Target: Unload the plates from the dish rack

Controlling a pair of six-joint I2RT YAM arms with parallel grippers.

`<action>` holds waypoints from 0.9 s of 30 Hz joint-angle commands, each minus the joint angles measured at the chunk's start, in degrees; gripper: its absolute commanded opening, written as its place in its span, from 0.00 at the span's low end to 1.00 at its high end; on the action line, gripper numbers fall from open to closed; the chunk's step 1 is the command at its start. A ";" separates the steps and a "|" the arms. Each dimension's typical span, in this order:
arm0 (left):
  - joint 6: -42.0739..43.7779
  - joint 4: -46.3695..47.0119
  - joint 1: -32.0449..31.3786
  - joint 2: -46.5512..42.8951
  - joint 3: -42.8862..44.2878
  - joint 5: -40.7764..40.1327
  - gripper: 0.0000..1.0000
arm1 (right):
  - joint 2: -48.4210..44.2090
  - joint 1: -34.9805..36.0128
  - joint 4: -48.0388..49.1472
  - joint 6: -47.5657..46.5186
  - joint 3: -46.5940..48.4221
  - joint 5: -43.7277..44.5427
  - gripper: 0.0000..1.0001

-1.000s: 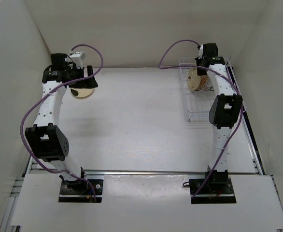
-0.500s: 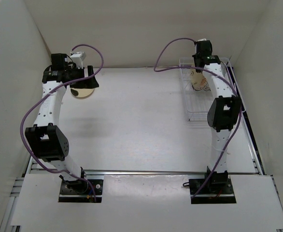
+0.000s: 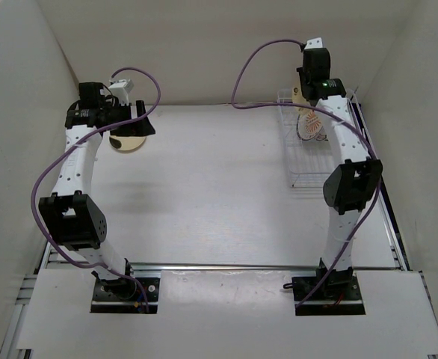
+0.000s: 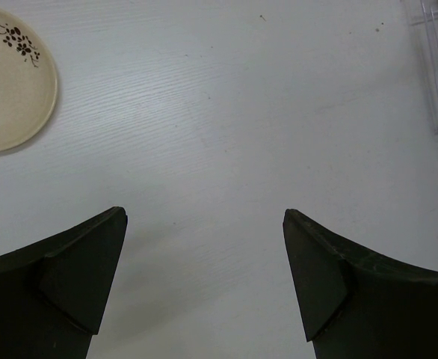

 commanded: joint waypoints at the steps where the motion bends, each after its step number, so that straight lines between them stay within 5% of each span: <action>1: -0.39 1.03 0.12 -1.94 1.97 2.29 0.96 | -6.70 0.79 2.03 2.06 0.38 -2.69 0.00; 5: -0.91 1.03 0.12 -1.94 2.50 3.95 0.96 | -10.31 0.79 -2.79 5.83 0.38 -13.06 0.00; 10: -0.91 1.03 0.12 -1.42 3.03 16.66 0.96 | -12.43 -0.52 -7.11 14.08 -2.07 -46.83 0.00; 15: -3.28 1.03 0.12 -0.89 3.55 26.36 1.00 | -11.90 0.26 -7.64 18.93 -8.74 -66.30 0.00; 27: -4.96 1.56 -4.01 4.99 5.22 34.64 1.00 | -2.41 9.49 -4.21 23.41 -7.10 -83.30 0.00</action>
